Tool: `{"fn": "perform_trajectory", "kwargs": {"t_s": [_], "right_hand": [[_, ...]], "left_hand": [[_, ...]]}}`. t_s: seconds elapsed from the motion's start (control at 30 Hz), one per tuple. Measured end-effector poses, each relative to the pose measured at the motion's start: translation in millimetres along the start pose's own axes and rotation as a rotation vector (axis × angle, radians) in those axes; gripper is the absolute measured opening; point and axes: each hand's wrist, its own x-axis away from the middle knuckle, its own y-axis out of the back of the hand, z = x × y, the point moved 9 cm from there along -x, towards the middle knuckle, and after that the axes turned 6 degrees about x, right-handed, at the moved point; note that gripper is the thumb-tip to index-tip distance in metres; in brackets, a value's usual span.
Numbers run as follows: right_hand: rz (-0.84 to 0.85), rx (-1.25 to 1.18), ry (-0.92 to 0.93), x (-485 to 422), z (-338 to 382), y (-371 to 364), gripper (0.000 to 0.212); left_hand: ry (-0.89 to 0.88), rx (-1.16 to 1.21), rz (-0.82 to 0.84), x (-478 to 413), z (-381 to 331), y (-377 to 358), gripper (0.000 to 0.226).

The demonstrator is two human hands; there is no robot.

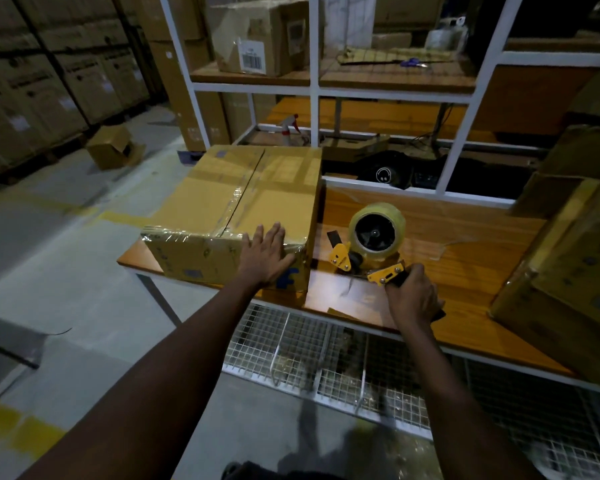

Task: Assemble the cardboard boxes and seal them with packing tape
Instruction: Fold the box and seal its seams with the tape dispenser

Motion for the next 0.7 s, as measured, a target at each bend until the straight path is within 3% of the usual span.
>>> {"fn": "perform_trajectory", "kwargs": {"t_s": [0.2, 0.33, 0.7], "right_hand": [[0.055, 0.207, 0.043, -28, 4, -7, 0.04], [0.18, 0.19, -0.016, -39, -7, -37, 0.041], [0.297, 0.259, -0.138, -40, -38, -72, 0.035]], "left_hand": [[0.006, -0.012, -0.002, -2, 1, -4, 0.087], [-0.003, 0.0, -0.028, -1, 0, -3, 0.105], [-0.019, -0.006, -0.061, -1, 0, -4, 0.103]]}}
